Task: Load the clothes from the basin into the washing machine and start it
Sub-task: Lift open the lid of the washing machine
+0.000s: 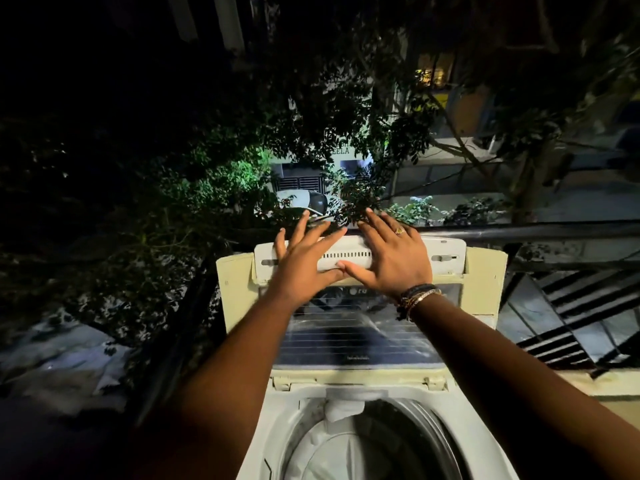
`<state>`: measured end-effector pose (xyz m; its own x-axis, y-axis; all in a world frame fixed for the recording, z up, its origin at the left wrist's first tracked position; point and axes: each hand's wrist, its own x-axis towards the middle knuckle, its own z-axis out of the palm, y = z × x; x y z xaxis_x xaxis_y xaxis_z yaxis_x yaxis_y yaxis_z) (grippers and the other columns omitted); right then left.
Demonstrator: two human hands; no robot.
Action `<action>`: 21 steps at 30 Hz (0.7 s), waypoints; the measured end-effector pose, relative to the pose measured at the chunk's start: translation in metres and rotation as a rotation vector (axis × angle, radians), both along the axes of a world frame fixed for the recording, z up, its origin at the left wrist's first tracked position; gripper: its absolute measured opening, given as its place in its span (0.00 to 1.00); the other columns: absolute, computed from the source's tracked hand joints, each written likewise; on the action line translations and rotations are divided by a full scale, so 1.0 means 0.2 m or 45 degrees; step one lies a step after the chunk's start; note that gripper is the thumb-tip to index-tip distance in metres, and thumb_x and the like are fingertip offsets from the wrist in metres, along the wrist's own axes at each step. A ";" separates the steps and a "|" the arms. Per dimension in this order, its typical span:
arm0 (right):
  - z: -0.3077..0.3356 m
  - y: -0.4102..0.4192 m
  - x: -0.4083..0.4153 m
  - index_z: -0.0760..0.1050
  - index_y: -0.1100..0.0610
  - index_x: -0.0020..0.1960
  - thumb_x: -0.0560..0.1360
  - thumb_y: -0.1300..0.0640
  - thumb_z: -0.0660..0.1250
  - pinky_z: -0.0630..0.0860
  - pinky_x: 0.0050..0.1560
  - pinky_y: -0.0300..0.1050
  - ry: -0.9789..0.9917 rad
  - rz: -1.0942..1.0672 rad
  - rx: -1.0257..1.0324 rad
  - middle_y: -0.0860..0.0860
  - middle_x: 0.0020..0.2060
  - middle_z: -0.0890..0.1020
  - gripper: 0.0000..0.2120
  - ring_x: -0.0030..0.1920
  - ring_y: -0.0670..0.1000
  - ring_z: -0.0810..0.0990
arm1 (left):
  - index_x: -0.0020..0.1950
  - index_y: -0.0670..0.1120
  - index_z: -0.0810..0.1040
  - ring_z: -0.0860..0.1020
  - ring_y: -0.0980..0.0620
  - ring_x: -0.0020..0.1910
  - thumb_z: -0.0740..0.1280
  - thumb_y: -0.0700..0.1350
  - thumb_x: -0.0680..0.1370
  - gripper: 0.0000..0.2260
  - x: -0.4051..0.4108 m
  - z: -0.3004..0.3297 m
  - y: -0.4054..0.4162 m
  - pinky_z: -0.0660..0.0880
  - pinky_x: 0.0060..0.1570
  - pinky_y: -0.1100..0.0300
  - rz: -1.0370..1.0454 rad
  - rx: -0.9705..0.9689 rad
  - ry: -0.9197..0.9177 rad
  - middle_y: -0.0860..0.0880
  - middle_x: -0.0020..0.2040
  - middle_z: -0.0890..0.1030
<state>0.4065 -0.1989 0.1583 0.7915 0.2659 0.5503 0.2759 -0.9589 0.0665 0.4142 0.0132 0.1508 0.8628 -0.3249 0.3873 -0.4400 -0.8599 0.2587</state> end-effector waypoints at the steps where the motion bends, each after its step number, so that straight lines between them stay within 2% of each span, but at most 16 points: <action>1: -0.01 0.00 0.01 0.73 0.53 0.70 0.73 0.22 0.52 0.71 0.63 0.56 -0.016 -0.008 -0.001 0.54 0.74 0.72 0.42 0.72 0.57 0.72 | 0.79 0.66 0.59 0.44 0.51 0.83 0.69 0.65 0.74 0.35 0.01 -0.01 0.00 0.46 0.76 0.32 -0.002 -0.004 -0.012 0.55 0.81 0.62; 4: -0.01 0.01 0.03 0.76 0.52 0.61 0.73 0.22 0.52 0.72 0.55 0.53 -0.029 -0.025 -0.013 0.52 0.61 0.80 0.37 0.59 0.56 0.78 | 0.77 0.65 0.64 0.45 0.52 0.83 0.69 0.66 0.74 0.33 0.03 -0.03 0.00 0.45 0.76 0.33 -0.016 -0.057 -0.058 0.55 0.79 0.65; 6: -0.01 0.01 0.03 0.76 0.51 0.57 0.73 0.22 0.51 0.71 0.51 0.52 -0.019 -0.060 -0.036 0.50 0.52 0.80 0.36 0.49 0.54 0.79 | 0.77 0.64 0.66 0.46 0.52 0.83 0.69 0.66 0.73 0.32 0.04 -0.04 0.00 0.45 0.77 0.34 -0.026 -0.091 -0.078 0.55 0.78 0.66; 8: -0.02 0.01 0.03 0.76 0.51 0.56 0.73 0.22 0.52 0.70 0.50 0.51 -0.022 -0.089 -0.040 0.49 0.48 0.80 0.35 0.45 0.54 0.79 | 0.76 0.64 0.67 0.49 0.51 0.82 0.69 0.66 0.73 0.32 0.05 -0.05 0.00 0.47 0.77 0.35 -0.021 -0.086 -0.089 0.56 0.77 0.69; 14: 0.00 0.02 -0.03 0.76 0.52 0.53 0.73 0.22 0.54 0.70 0.48 0.52 -0.065 -0.079 -0.043 0.50 0.46 0.79 0.34 0.42 0.55 0.78 | 0.75 0.63 0.69 0.66 0.50 0.74 0.69 0.66 0.72 0.32 -0.03 -0.03 0.01 0.54 0.74 0.39 0.002 -0.054 -0.152 0.54 0.68 0.76; 18: 0.02 0.02 -0.08 0.76 0.52 0.52 0.73 0.22 0.53 0.67 0.48 0.51 -0.067 -0.075 -0.053 0.51 0.46 0.79 0.34 0.43 0.55 0.77 | 0.76 0.63 0.68 0.66 0.50 0.73 0.61 0.69 0.72 0.32 -0.07 -0.01 0.01 0.54 0.74 0.39 0.013 -0.036 -0.161 0.54 0.68 0.75; 21: 0.06 0.02 -0.15 0.75 0.52 0.53 0.73 0.22 0.53 0.68 0.48 0.51 -0.061 -0.047 -0.065 0.51 0.47 0.79 0.34 0.44 0.55 0.78 | 0.77 0.63 0.66 0.65 0.49 0.74 0.63 0.68 0.73 0.32 -0.13 0.01 0.01 0.54 0.75 0.38 0.019 0.020 -0.181 0.52 0.71 0.73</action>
<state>0.3774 -0.1951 0.1694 0.7743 0.2657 0.5743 0.2357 -0.9634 0.1279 0.3874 0.0160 0.1527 0.8046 -0.3192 0.5007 -0.4581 -0.8702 0.1814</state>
